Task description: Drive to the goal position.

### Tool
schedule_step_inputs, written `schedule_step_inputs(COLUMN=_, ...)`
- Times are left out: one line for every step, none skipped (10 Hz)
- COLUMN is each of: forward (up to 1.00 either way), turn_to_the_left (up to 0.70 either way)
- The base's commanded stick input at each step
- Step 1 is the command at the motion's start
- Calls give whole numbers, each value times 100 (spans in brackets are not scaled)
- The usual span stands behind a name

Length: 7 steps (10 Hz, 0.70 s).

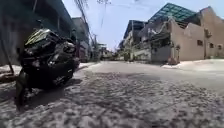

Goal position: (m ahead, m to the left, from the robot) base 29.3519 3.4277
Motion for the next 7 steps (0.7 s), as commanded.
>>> schedule_step_inputs(forward=100, turn_to_the_left=0)
schedule_step_inputs(forward=100, turn_to_the_left=0)
schedule_step_inputs(forward=100, turn_to_the_left=0)
schedule_step_inputs(forward=100, turn_to_the_left=0)
schedule_step_inputs(forward=100, turn_to_the_left=0)
schedule_step_inputs(forward=100, turn_to_the_left=0)
schedule_step_inputs(forward=100, turn_to_the_left=0)
